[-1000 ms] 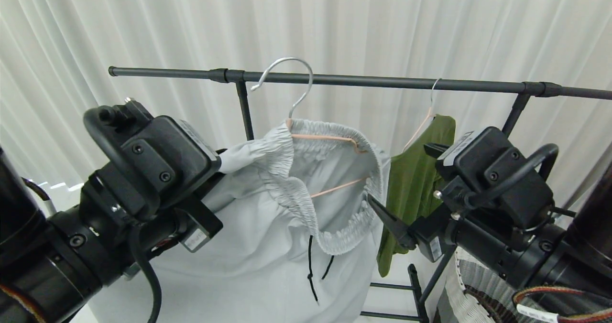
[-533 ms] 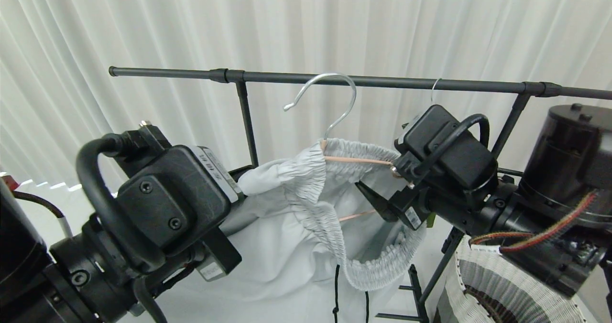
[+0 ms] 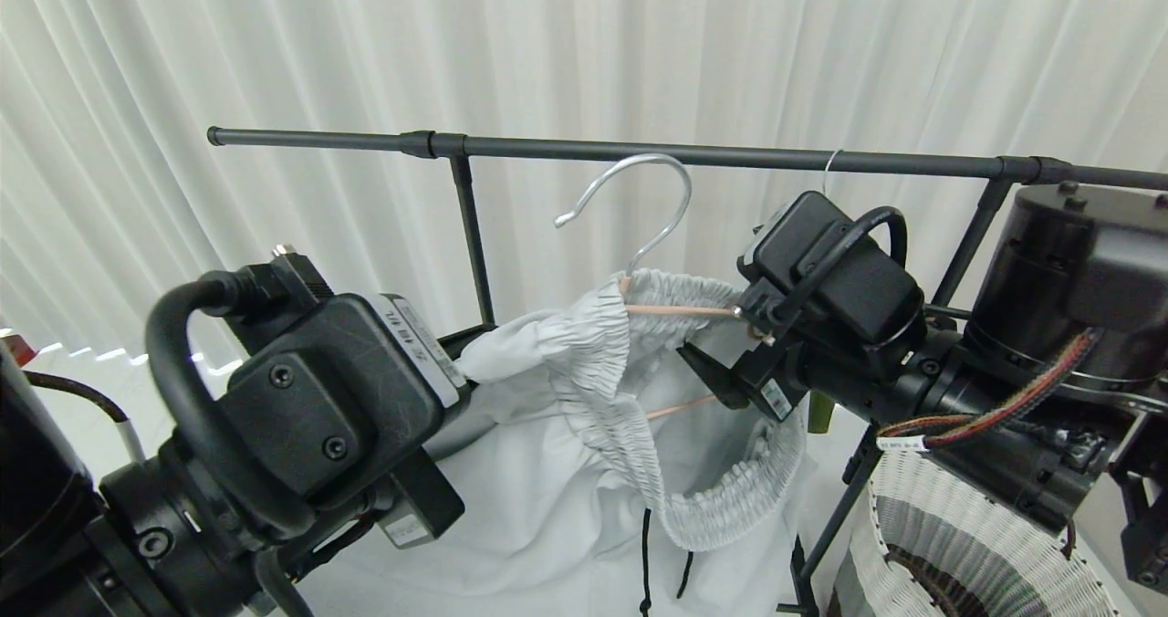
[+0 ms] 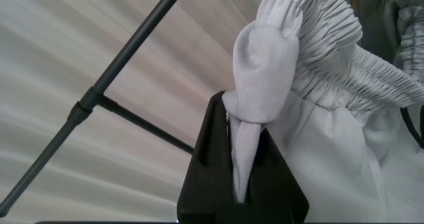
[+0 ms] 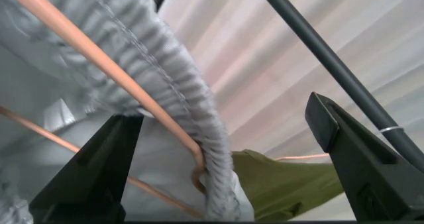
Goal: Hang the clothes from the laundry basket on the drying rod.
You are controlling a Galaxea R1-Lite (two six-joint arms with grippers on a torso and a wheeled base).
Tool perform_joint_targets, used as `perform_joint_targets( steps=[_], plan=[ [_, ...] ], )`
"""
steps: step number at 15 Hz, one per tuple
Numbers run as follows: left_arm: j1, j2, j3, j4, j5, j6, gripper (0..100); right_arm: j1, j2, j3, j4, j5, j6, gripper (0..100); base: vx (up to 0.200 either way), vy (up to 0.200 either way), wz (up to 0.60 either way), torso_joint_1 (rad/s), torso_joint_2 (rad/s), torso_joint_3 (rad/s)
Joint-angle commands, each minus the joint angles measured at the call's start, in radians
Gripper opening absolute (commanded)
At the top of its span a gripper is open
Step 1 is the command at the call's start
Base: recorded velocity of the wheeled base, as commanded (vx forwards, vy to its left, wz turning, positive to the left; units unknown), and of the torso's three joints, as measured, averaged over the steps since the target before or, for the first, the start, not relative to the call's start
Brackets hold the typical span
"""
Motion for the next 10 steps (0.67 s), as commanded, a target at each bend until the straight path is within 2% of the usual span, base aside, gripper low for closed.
perform_joint_targets(
  steps=[1, 3, 4, 10],
  plan=[
    [0.0, 0.001, 0.0, 0.0, 0.0, 0.0, 0, 0.002, 0.001, 0.001, 0.0, 0.0, 0.0, 100, 0.0, 0.0, 0.0, 0.0, 0.0, 0.0],
    [0.0, 0.001, 0.0, 0.0, -0.002, 0.0, 0, 0.002, 0.001, 0.002, -0.002, 0.0, 0.001, 100, 0.0, 0.0, 0.0, 0.0, 0.0, 0.0],
    [0.0, 0.001, 0.0, 0.0, -0.002, 0.0, 0, 0.002, -0.001, 0.004, -0.002, 0.0, 0.003, 0, 0.0, 0.0, 0.0, 0.0, 0.0, 0.0],
    [0.0, -0.005, 0.001, 0.0, -0.002, 0.0, 0, 0.002, -0.004, 0.005, -0.003, 0.003, 0.006, 0, 0.0, 0.0, 0.0, 0.0, 0.0, 0.0]
  ],
)
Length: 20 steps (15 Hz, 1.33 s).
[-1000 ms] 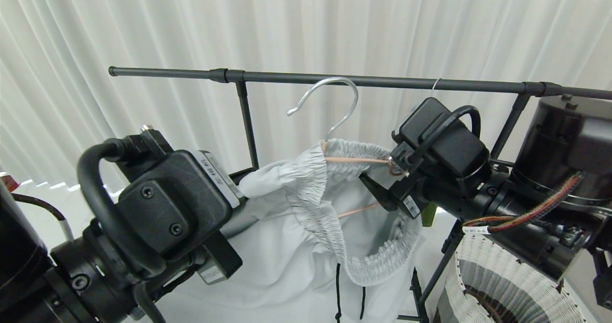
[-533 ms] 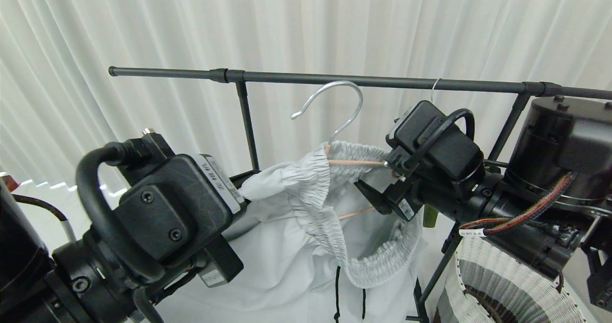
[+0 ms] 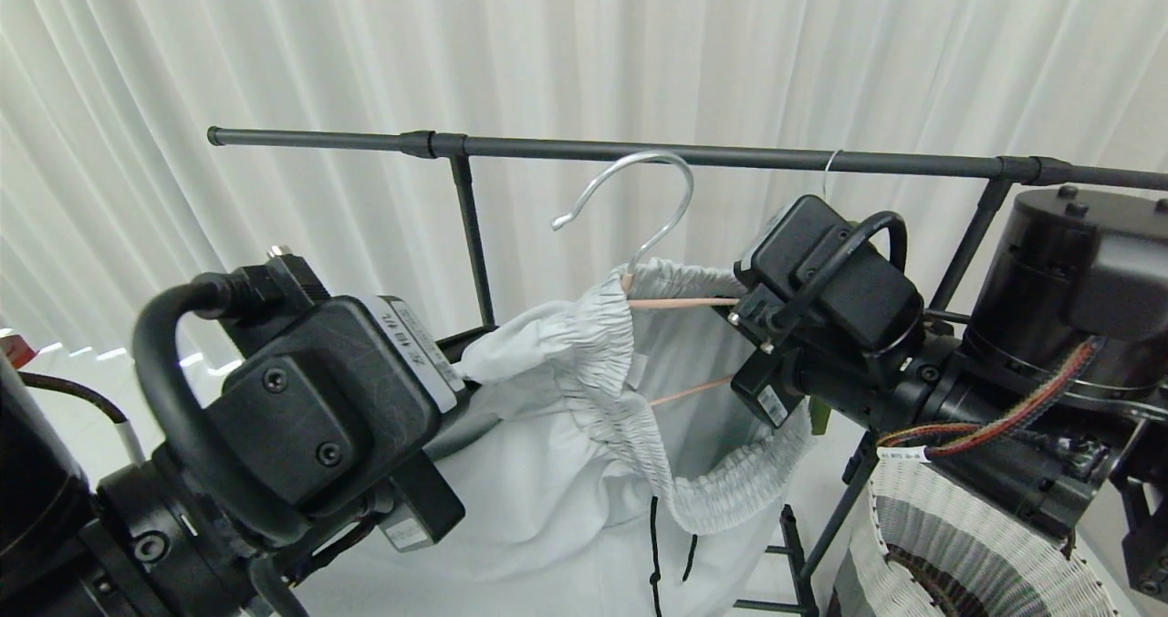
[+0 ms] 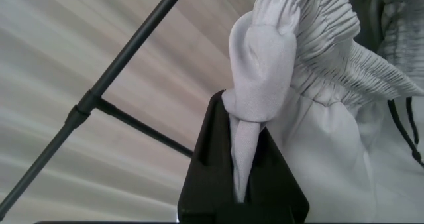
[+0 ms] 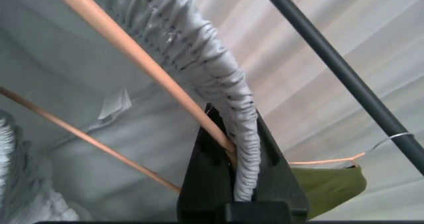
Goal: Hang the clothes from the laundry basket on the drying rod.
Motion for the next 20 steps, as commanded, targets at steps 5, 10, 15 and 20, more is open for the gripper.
perform_joint_targets(
  steps=[5, 10, 15, 20],
  plan=[
    [0.002, 0.0, 0.001, 0.001, 0.001, 0.0, 0, 0.0, -0.002, 0.0, -0.001, -0.003, -0.001, 0, 0.0, 0.0, 0.0, 0.0, 0.0, 0.0],
    [0.009, -0.011, 0.015, 0.001, 0.002, -0.02, 100, 0.0, -0.024, 0.003, -0.002, -0.007, -0.003, 0, 0.0, 0.0, 0.0, 0.0, 0.0, 0.0],
    [0.016, -0.055, 0.031, 0.001, 0.004, -0.08, 100, -0.049, -0.059, 0.002, -0.002, -0.038, -0.003, 0, 0.0, 0.0, 0.0, 0.0, 0.0, 0.0],
    [0.057, -0.118, 0.104, 0.001, 0.027, -0.086, 100, -0.161, -0.093, -0.003, 0.002, -0.052, -0.003, 0, 0.0, 0.0, 0.0, 0.0, 0.0, 0.0]
  ],
)
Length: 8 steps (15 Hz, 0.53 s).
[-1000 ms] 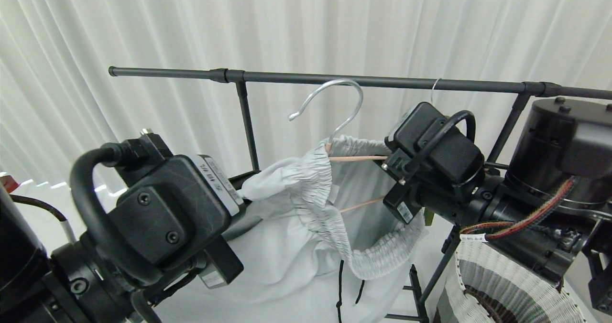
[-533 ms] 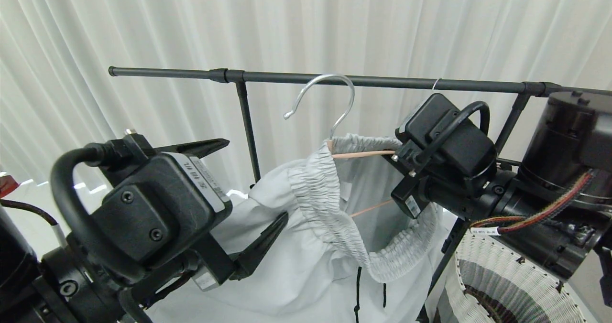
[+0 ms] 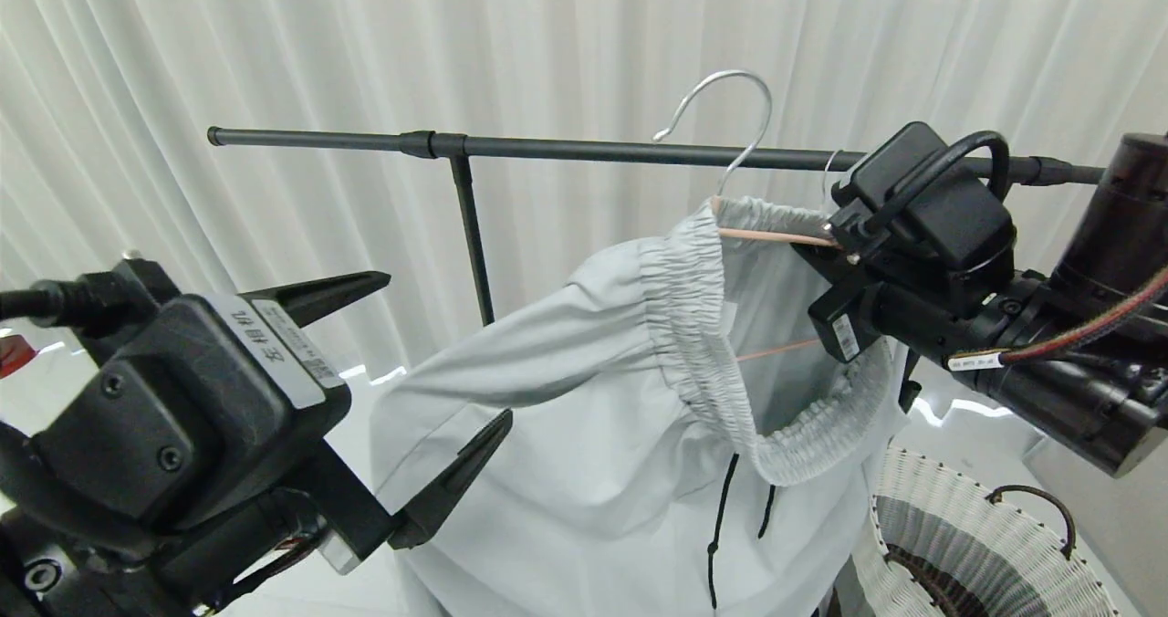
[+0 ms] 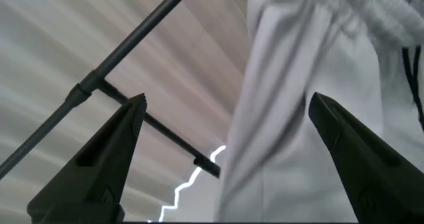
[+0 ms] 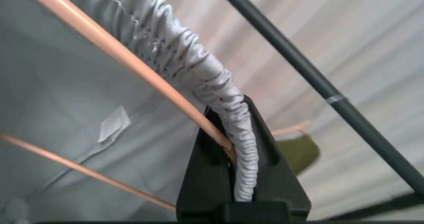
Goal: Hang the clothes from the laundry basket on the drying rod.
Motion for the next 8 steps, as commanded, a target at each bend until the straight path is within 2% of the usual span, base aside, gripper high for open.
perform_joint_targets(
  steps=[1, 2, 4, 8],
  plan=[
    [0.086, -0.045, 0.06, 0.0, 0.052, 0.009, 100, -0.049, -0.03, -0.001, 0.003, -0.001, -0.001, 0, 0.0, 0.0, 0.0, 0.0, 0.0, 0.0],
    [0.12, -0.054, 0.069, 0.0, 0.073, 0.001, 100, -0.071, -0.042, -0.001, 0.008, -0.001, -0.001, 0, 0.0, 0.0, 0.0, 0.0, 0.0, 0.0],
    [0.13, -0.049, 0.084, 0.0, 0.075, -0.005, 100, -0.101, -0.07, -0.004, 0.051, -0.005, -0.001, 0, 0.0, 0.0, 0.0, 0.0, 0.0, 0.0],
    [0.149, 0.009, 0.13, 0.0, 0.072, -0.117, 100, -0.098, -0.078, -0.041, 0.06, -0.012, 0.001, 0, 0.0, 0.0, 0.0, 0.0, 0.0, 0.0]
  ],
)
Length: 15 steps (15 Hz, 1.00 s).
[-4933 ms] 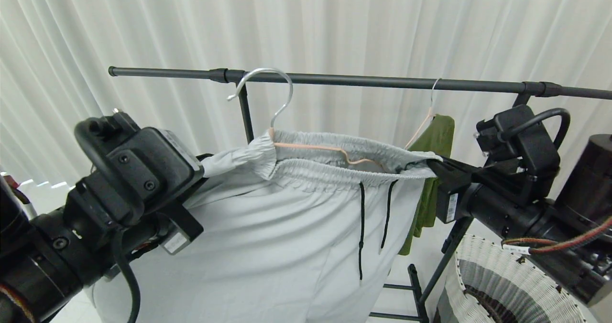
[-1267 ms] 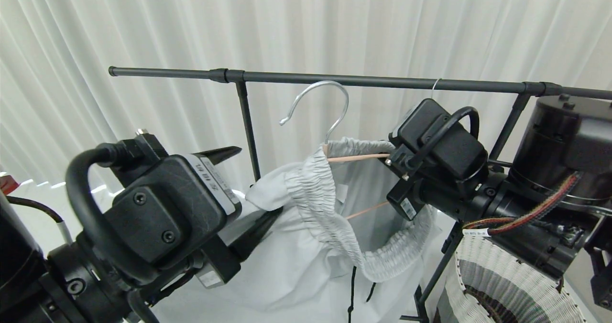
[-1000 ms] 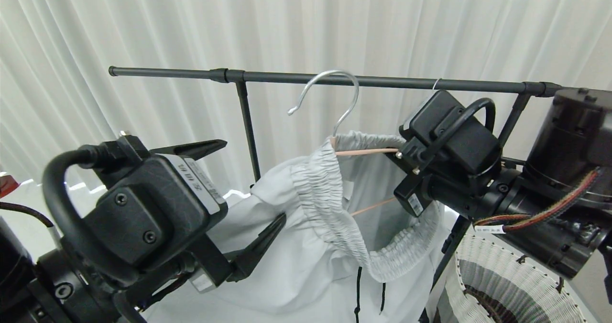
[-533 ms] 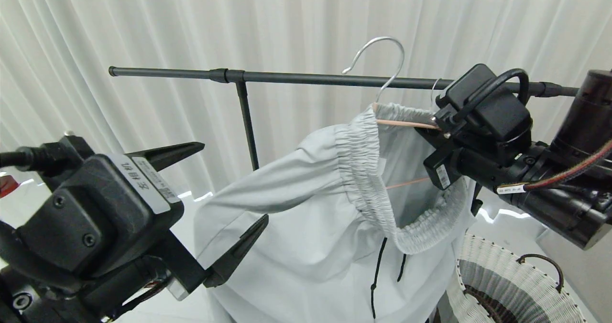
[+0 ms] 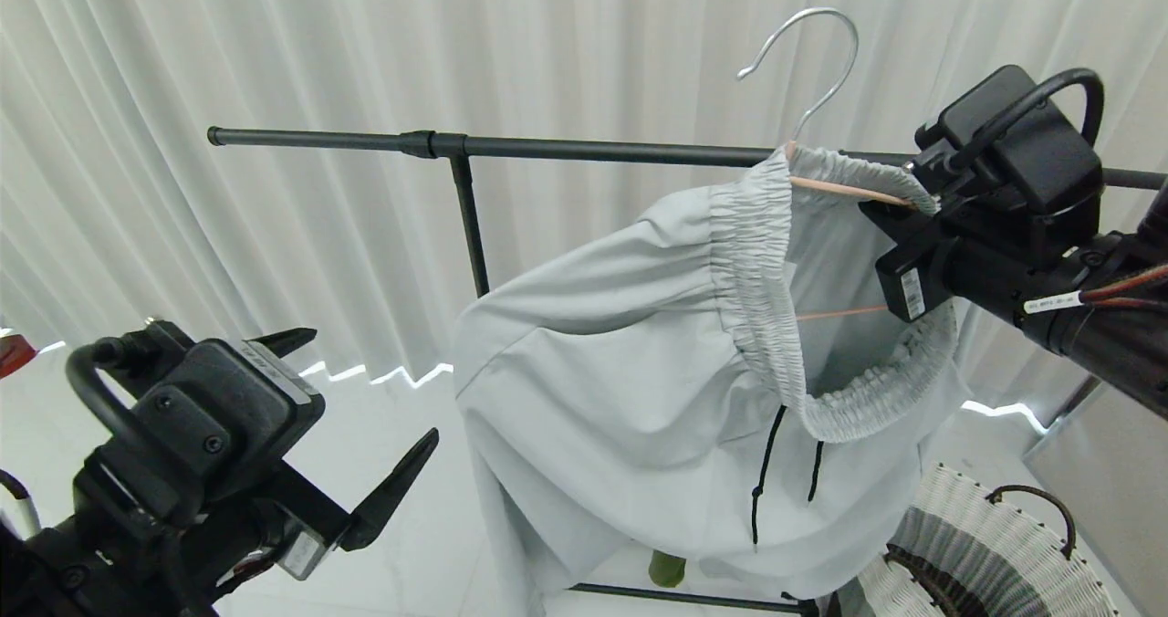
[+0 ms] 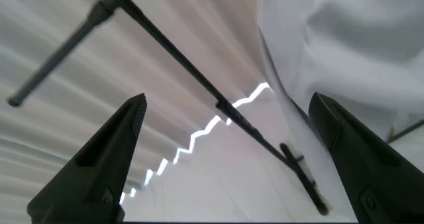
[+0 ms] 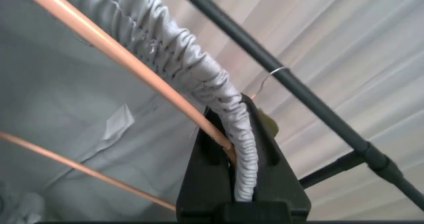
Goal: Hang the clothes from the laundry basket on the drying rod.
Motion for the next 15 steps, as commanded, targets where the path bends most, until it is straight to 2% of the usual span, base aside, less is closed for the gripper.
perform_joint_targets(
  steps=[1, 5, 13, 14, 15],
  plan=[
    [0.003, 0.052, -0.004, 0.0, 0.0, -0.051, 100, 0.005, -0.008, -0.013, 0.003, 0.0, 0.0, 0, 0.0, 0.0, 0.0, 0.0, 0.0, 0.0],
    [0.003, 0.107, -0.023, 0.0, -0.004, -0.152, 100, 0.066, -0.022, -0.016, 0.006, 0.0, 0.0, 0, 0.0, 0.0, 0.0, 0.0, 0.0, 0.0],
    [0.003, 0.096, -0.024, 0.0, -0.013, -0.163, 100, 0.083, -0.054, -0.012, 0.042, 0.0, 0.001, 0, 0.0, 0.0, 0.0, 0.0, 0.0, 0.0],
    [0.003, 0.096, -0.026, 0.0, -0.025, -0.163, 0, 0.085, -0.056, -0.012, 0.042, 0.0, 0.001, 0, 0.0, 0.0, 0.0, 0.0, 0.0, 0.0],
    [0.003, 0.098, -0.027, 0.0, -0.031, -0.161, 0, 0.085, -0.057, -0.01, 0.042, 0.0, 0.001, 0, 0.0, 0.0, 0.0, 0.0, 0.0, 0.0]
  ],
)
